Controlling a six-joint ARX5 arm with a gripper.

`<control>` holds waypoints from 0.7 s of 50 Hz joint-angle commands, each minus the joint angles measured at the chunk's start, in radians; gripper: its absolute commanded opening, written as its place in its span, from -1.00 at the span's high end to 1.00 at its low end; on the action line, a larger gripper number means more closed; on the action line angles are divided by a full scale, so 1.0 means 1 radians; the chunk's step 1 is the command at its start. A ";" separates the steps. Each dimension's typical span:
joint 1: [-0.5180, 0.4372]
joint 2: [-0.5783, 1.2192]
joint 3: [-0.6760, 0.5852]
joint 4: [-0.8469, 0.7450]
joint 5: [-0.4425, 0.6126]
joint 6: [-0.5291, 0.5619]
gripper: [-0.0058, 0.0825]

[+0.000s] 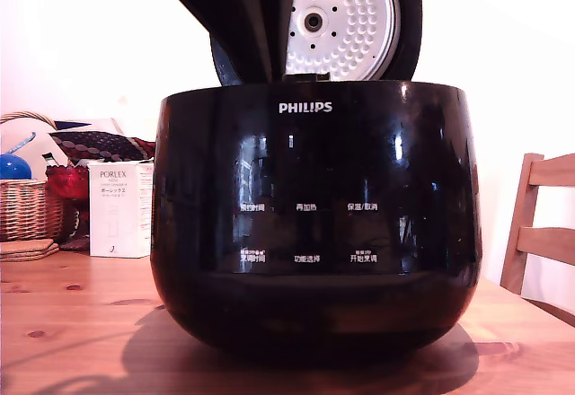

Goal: Place the pot you are holding inside the rice cooker

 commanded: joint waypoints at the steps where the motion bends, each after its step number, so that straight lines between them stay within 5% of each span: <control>1: -0.006 0.000 0.008 -0.014 0.005 0.009 0.46; 13: -0.006 -0.014 0.014 -0.024 -0.058 -0.021 0.45; 35: 0.043 -0.032 0.141 -0.102 -0.080 -0.259 0.46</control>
